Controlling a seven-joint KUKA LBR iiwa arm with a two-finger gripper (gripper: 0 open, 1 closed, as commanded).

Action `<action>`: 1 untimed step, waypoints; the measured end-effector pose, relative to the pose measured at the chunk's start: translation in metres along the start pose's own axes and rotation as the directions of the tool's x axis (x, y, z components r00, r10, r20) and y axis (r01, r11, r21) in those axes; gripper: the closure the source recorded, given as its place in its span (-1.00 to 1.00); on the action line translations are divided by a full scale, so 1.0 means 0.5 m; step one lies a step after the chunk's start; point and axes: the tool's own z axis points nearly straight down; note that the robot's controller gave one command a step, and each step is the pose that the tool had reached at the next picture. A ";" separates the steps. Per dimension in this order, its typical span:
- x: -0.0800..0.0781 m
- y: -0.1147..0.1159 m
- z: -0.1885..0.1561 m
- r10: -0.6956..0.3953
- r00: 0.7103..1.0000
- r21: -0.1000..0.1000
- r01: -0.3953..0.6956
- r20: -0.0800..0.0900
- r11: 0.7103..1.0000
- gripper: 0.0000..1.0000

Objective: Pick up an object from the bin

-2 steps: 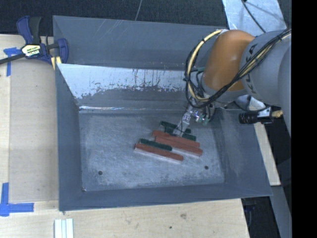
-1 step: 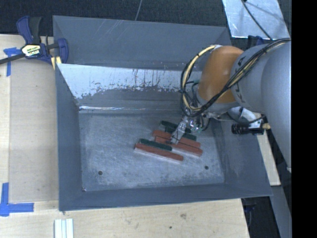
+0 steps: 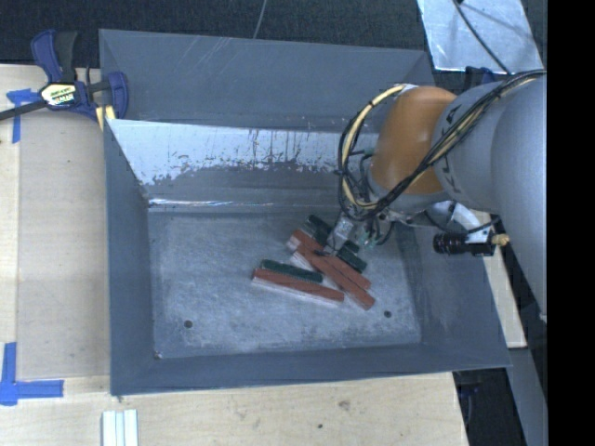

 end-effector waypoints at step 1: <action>0.000 0.000 0.000 0.000 1.000 0.000 0.000 0.000 1.000 1.00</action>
Offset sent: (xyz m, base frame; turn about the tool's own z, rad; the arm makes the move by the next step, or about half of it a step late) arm 0.0000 -0.0002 0.0369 0.0000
